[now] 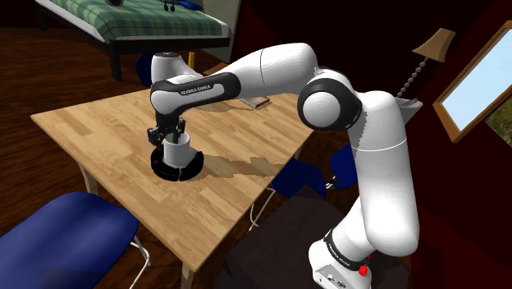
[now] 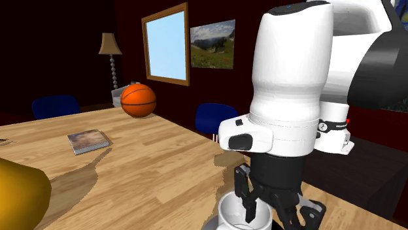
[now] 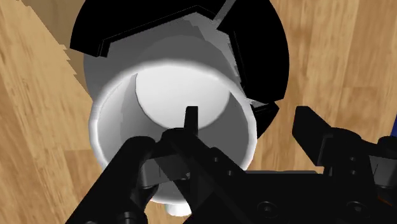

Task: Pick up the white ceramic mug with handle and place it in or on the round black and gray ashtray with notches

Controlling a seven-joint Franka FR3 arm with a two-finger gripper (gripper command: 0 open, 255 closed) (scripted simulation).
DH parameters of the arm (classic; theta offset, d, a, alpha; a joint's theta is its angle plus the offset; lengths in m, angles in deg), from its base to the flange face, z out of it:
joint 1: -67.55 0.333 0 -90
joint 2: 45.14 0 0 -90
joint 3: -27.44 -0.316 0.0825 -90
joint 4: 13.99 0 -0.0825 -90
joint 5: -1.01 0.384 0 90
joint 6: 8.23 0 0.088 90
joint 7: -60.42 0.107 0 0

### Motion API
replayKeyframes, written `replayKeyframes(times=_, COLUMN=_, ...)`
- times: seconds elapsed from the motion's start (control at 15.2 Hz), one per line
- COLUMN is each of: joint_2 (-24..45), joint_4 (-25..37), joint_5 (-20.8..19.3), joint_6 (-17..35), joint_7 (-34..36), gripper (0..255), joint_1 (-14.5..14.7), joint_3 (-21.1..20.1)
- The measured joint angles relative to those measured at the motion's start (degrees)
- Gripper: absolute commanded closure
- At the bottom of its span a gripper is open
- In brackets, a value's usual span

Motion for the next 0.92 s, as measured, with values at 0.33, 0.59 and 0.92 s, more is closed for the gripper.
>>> replayKeyframes(times=0.33, joint_2=-0.5, joint_4=0.0, joint_5=0.0, joint_6=-0.5, joint_7=-0.1, gripper=0, joint_1=-0.1, joint_3=0.0)
replayKeyframes(times=0.59, joint_2=-2.5, joint_4=2.3, joint_5=0.2, joint_6=-4.7, joint_7=-0.2, gripper=0, joint_1=-0.1, joint_3=-0.2)
replayKeyframes(times=0.92, joint_2=-3.1, joint_4=2.3, joint_5=0.3, joint_6=-5.4, joint_7=-0.2, gripper=0, joint_1=-0.1, joint_3=-0.2)
